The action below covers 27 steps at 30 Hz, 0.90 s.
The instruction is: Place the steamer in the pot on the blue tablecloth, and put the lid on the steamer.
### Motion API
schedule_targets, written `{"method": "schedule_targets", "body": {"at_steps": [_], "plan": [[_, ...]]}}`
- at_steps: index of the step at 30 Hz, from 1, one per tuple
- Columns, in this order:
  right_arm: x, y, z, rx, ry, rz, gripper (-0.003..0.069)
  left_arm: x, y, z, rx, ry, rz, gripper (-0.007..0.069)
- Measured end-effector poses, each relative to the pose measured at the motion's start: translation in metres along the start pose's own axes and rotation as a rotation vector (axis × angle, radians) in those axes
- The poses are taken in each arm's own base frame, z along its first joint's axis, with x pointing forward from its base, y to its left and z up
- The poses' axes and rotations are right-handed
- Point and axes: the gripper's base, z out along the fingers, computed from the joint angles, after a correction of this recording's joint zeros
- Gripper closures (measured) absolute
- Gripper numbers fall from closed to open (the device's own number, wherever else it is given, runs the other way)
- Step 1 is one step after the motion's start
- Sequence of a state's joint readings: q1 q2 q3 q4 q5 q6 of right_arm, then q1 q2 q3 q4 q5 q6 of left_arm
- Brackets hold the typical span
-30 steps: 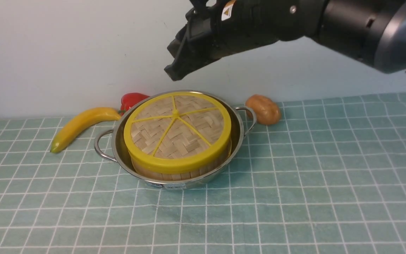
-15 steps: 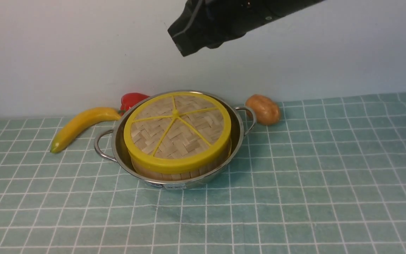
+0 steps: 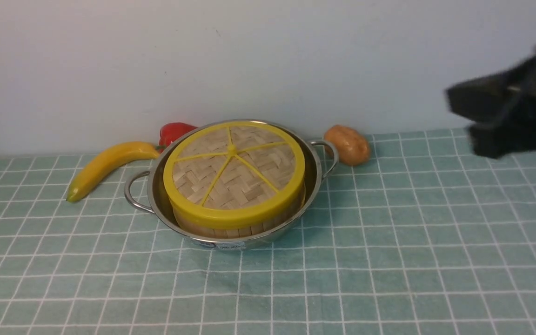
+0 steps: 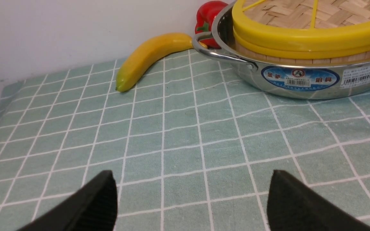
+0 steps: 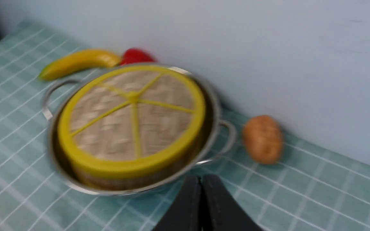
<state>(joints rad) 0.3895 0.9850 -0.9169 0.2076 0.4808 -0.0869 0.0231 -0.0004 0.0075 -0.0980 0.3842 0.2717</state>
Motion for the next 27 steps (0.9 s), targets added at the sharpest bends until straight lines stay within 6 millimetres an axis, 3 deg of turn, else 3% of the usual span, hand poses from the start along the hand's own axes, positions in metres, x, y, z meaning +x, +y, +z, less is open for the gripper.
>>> {"method": "schedule_targets", "body": {"at_steps": [3, 4, 5, 7, 8, 12, 18, 19, 22, 27], "plan": [[0.053, -0.028, -0.059, 0.184, -0.172, 0.061, 0.0633, 0.0, 0.0, 0.0, 0.0, 0.0, 0.0, 0.0046], [0.068, -0.032, -0.068, 0.225, -0.192, 0.066, 0.0631, 0.0, 0.0, 0.0, 0.0, 0.0, 0.0, 0.0046], [0.067, -0.032, -0.072, 0.233, -0.209, 0.065, 0.0631, 0.0, 0.0, 0.0, 0.0, 0.0, 0.0, 0.0046], [0.104, -0.037, -0.092, 0.337, -0.275, 0.08, 0.0623, 0.0, 0.0, 0.0, 0.0, 0.0, 0.0, 0.0046], [0.104, -0.037, -0.094, 0.342, -0.285, 0.079, 0.0623, 0.0, 0.0, 0.0, 0.0, 0.0, 0.0, 0.0046], [0.142, -0.038, -0.099, 0.409, -0.305, 0.071, 0.0613, 0.0, 0.0, 0.0, 0.0, 0.0, 0.0, 0.0046], [0.184, -0.041, -0.089, 0.423, -0.244, 0.055, 0.0594, 0.0, 0.0, 0.0, 0.0, 0.0, 0.0, 0.0046], [0.201, -0.043, -0.084, 0.426, -0.222, 0.057, 0.0587, 0.0, 0.0, 0.0, 0.0, 0.0, 0.0, 0.0046], [0.218, -0.044, -0.081, 0.428, -0.219, 0.059, 0.0578, 0.0, 0.0, 0.0, 0.0, 0.0, 0.0, 0.0046], [0.223, -0.042, -0.084, 0.425, -0.248, 0.054, 0.0558, 0.0, 0.0, 0.0, 0.0, 0.0, 0.0, 0.0046]]}}
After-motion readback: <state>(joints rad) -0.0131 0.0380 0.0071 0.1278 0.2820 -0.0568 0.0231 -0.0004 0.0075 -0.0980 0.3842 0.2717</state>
